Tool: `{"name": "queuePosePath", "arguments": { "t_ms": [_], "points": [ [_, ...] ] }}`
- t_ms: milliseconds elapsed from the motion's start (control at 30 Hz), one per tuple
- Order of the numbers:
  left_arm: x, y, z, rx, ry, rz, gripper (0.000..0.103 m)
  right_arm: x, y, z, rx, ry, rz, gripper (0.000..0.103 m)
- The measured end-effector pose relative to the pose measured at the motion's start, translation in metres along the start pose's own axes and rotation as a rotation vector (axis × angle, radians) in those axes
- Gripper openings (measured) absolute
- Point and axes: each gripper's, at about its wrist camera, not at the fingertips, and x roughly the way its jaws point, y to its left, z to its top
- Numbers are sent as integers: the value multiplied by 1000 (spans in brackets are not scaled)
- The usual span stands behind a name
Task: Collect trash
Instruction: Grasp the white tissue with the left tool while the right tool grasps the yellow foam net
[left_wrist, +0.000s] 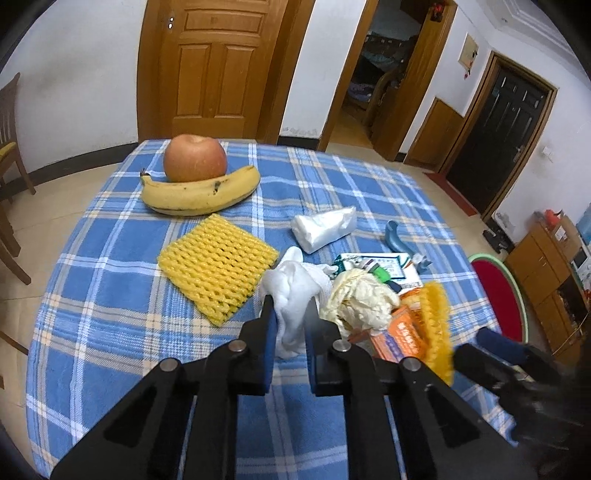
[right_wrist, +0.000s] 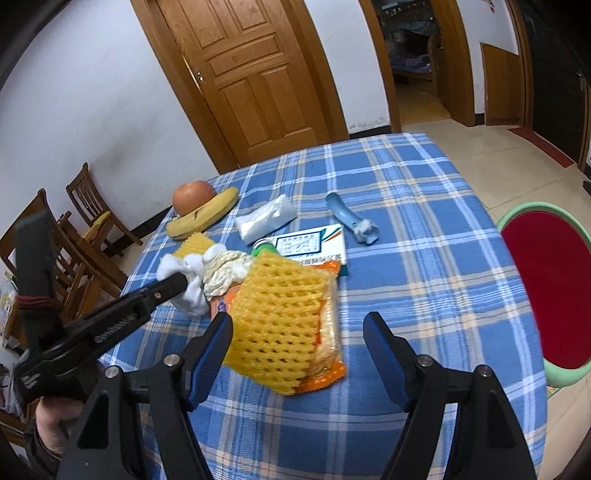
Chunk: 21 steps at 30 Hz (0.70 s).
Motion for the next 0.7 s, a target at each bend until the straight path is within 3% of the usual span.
{"name": "queuePosePath", "arguments": {
  "t_ms": [200,533,700],
  "points": [
    [-19,0,-2,-14,-31,-13,13,10,10,-5,-21,32,29,69],
    [-34,-4,-10,-10,-39,-20,13,18,11,-13,-14,51,74,33],
    [-47,-8,-12,-3,-60,-33,13,1,12,-16,-16,5,91,29]
  ]
}}
